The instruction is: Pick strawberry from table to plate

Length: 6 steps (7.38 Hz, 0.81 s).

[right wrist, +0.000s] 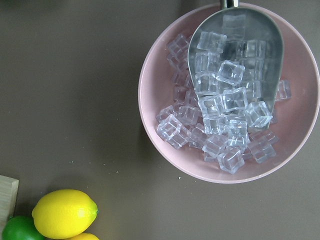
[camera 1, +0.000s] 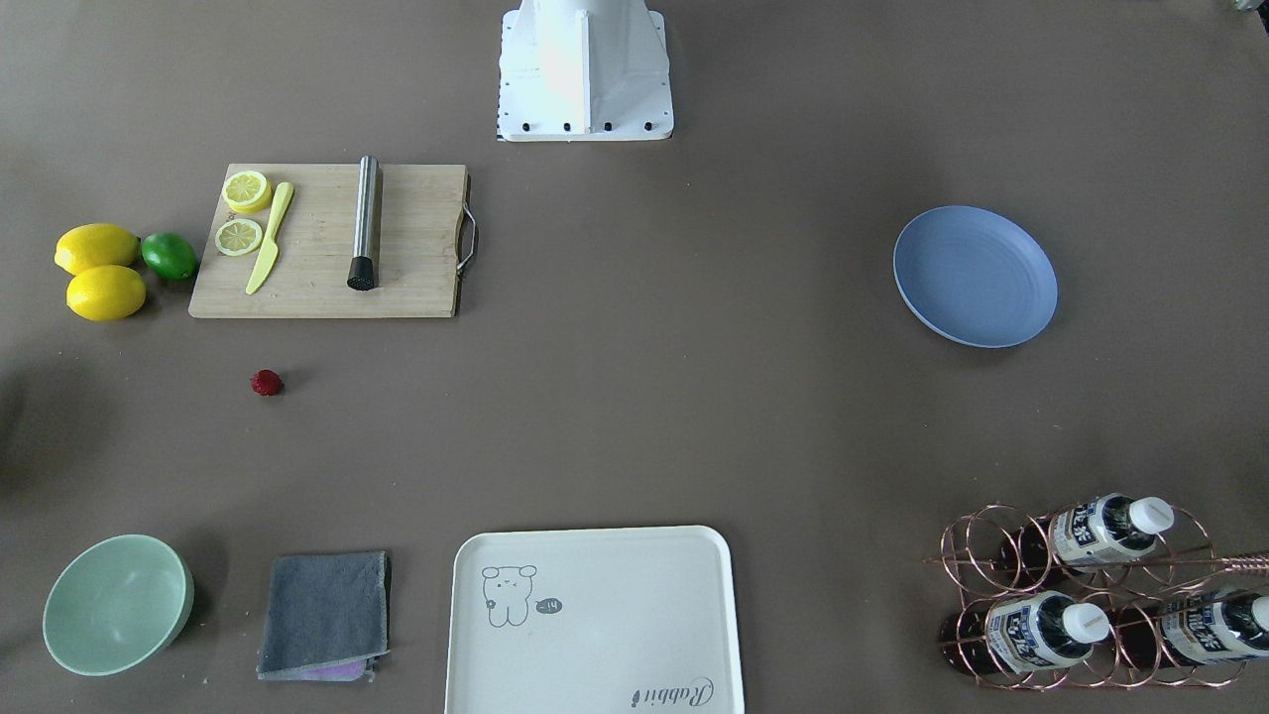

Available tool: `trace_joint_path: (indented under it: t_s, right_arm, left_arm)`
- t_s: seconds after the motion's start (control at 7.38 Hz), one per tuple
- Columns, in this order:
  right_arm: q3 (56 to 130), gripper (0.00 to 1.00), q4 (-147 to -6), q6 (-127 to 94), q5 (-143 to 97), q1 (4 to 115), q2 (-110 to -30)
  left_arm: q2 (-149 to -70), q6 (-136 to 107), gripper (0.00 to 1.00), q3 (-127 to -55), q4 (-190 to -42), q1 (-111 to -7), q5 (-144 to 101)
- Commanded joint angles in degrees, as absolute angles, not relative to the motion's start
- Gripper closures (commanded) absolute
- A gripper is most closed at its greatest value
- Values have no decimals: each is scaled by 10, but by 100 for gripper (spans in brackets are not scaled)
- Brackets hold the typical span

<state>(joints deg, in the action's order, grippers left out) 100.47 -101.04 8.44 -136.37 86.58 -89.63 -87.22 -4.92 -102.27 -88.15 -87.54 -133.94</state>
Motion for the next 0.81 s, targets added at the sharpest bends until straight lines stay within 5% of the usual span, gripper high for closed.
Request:
trace_joint_path:
  t_s: [0.0, 0.68]
  right_arm:
    - [1010, 0, -1010, 86, -1364, 866, -908]
    - [1003, 0, -1011, 55, -1375, 866, -909]
  left_arm:
    - [-873, -51, 3, -1022, -889, -873, -1339]
    - [-871, -82, 3, -1020, -938, -805, -1364]
